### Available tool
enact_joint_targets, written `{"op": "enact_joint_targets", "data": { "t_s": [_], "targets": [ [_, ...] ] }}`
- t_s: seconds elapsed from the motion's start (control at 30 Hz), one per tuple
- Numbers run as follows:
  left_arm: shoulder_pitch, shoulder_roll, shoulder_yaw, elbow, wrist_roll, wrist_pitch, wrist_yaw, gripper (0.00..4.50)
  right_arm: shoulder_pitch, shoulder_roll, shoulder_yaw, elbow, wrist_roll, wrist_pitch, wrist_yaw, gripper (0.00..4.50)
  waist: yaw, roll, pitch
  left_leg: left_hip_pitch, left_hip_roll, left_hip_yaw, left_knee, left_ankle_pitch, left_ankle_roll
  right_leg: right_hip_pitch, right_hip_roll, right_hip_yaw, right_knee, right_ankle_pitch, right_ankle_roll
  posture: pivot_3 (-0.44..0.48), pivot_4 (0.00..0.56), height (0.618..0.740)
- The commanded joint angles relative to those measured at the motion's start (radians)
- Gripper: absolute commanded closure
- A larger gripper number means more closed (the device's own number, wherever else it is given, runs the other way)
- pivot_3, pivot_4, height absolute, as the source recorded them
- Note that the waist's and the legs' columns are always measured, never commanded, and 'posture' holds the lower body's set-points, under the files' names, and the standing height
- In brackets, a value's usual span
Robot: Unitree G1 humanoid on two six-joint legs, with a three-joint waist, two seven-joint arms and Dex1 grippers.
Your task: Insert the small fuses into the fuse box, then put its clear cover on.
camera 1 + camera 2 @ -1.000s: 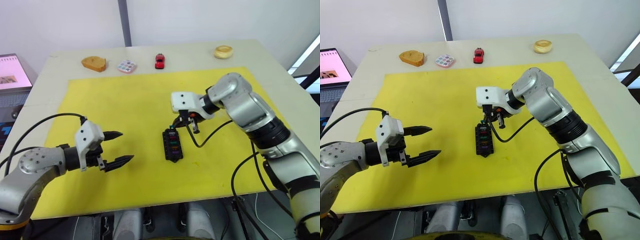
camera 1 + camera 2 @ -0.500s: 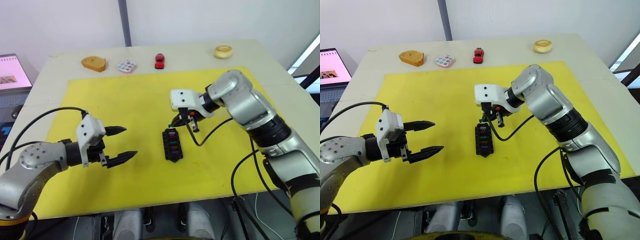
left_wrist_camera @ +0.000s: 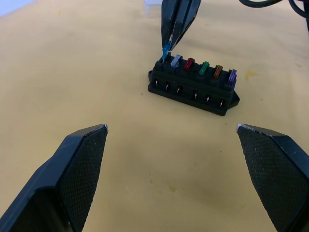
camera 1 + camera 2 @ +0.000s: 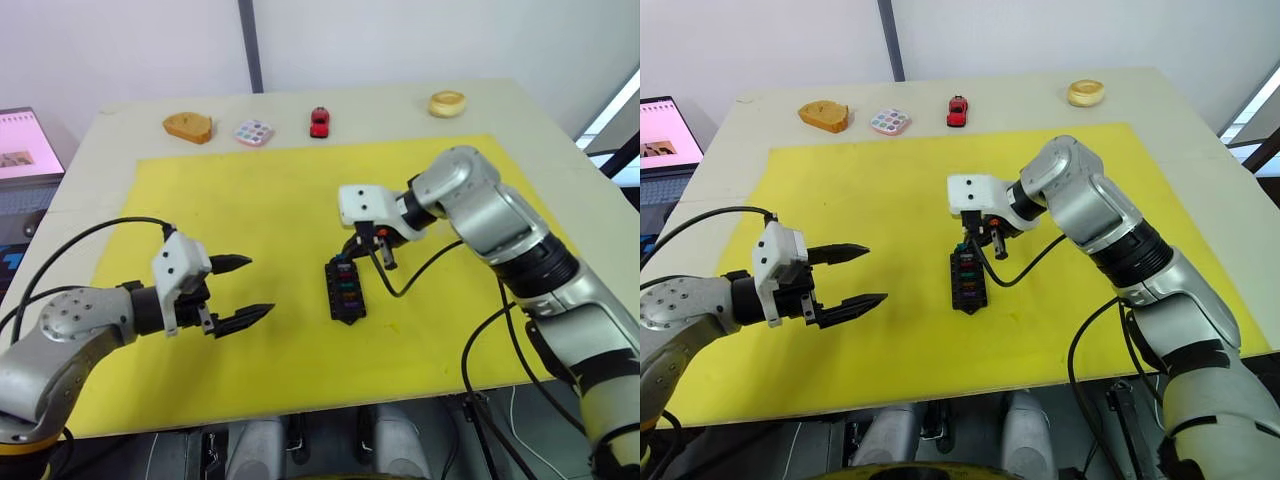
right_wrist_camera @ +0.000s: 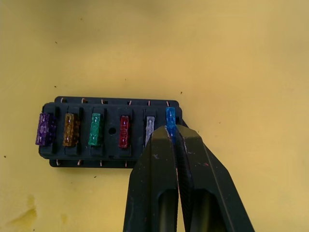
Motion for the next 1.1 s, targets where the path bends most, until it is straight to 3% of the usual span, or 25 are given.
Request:
{"op": "enact_joint_targets", "data": {
  "t_s": [0.03,1.1],
  "targets": [
    [-0.001,0.011,0.021,-0.035,-0.010,-0.007,0.003,0.02,-0.005,0.005,-0.004,0.005,-0.008,-0.014,-0.010,4.50,0.000,0.000,0.000,0.000,0.000,0.000,0.000,0.000,0.000,0.000,0.000,0.000,0.000,0.000,0.000,0.000,0.150,0.740],
    [0.004,0.000,-0.001,-0.022,0.022,-0.034,-0.003,0.02,-0.054,0.003,-0.025,0.069,0.001,-0.039,-0.016,4.50,0.000,0.000,0.000,0.000,0.000,0.000,0.000,0.000,0.000,0.000,0.000,0.000,0.000,0.000,0.000,0.000,0.150,0.740]
  ]
}}
